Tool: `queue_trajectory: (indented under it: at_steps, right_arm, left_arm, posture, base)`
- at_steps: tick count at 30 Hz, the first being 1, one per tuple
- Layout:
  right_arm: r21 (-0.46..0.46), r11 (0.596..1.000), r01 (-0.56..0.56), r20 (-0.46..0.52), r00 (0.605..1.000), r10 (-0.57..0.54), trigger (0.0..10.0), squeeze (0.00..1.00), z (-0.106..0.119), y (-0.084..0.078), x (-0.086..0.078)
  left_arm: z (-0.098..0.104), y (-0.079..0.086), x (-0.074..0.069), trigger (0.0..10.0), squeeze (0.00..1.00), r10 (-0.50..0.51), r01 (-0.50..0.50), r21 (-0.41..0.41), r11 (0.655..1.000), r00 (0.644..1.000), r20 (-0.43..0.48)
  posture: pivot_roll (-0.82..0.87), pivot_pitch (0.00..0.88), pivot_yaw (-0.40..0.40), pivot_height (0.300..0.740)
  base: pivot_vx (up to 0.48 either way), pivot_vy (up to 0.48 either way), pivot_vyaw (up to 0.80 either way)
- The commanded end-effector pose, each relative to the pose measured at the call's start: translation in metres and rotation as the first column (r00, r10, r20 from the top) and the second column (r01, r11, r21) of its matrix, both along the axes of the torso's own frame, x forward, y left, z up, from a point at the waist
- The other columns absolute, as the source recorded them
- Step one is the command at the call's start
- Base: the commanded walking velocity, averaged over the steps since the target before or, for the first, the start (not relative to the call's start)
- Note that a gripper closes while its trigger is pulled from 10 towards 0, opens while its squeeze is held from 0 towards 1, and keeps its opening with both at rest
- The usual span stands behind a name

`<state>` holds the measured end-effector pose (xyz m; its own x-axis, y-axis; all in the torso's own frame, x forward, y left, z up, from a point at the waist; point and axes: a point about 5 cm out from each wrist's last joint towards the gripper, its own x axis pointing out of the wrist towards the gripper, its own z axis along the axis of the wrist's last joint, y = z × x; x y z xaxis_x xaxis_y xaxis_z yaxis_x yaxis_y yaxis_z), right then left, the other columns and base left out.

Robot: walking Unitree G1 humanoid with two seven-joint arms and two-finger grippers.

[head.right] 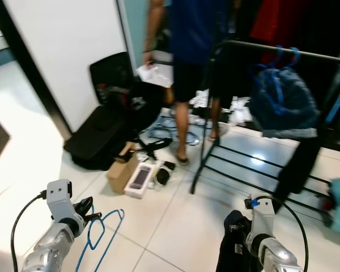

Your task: Hang hanger

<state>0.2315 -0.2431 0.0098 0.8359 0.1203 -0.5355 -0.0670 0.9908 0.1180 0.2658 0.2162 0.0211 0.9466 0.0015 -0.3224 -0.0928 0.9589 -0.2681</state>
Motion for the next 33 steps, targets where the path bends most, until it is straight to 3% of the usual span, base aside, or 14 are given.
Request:
queue_trajectory:
  at_steps: [1, 14, 21, 33]
  right_arm:
    - [0.012, 1.0, -0.013, 0.03, 0.999, 0.013, 10.0, 0.0, 0.0, 0.001, -0.001]
    - [0.031, 0.999, -0.025, 0.055, 0.998, 0.023, 10.0, 0.0, -0.005, -0.001, -0.002]
    - [0.036, 0.999, -0.027, 0.087, 0.996, 0.024, 10.0, 0.0, -0.005, -0.003, 0.0]
    - [0.043, 0.997, -0.059, 0.142, 0.989, 0.053, 10.0, 0.0, 0.002, 0.0, 0.008]
  left_arm:
    - [-0.009, -0.002, -0.008, 10.0, 0.0, -0.017, 0.017, -0.025, 1.0, 1.0, -0.016]
    - [-0.019, -0.004, -0.014, 10.0, 0.0, -0.034, 0.033, -0.031, 0.999, 0.998, -0.054]
    - [-0.015, -0.011, -0.012, 10.0, 0.0, -0.085, 0.085, -0.047, 0.995, 0.996, -0.003]
    - [-0.018, -0.015, -0.012, 10.0, 0.0, -0.125, 0.124, -0.084, 0.989, 0.992, -0.002]
  posture:
    - [-0.05, 0.013, 0.005, 0.74]
    - [-0.05, 0.012, -0.001, 0.74]
    - [-0.05, 0.018, 0.0, 0.74]
    - [-0.05, 0.023, 0.001, 0.74]
  base:
    - [0.0, 0.0, 0.8]
    - [-0.054, 0.0, 0.8]
    - [0.0, 0.0, 0.8]
    - [0.0, 0.0, 0.8]
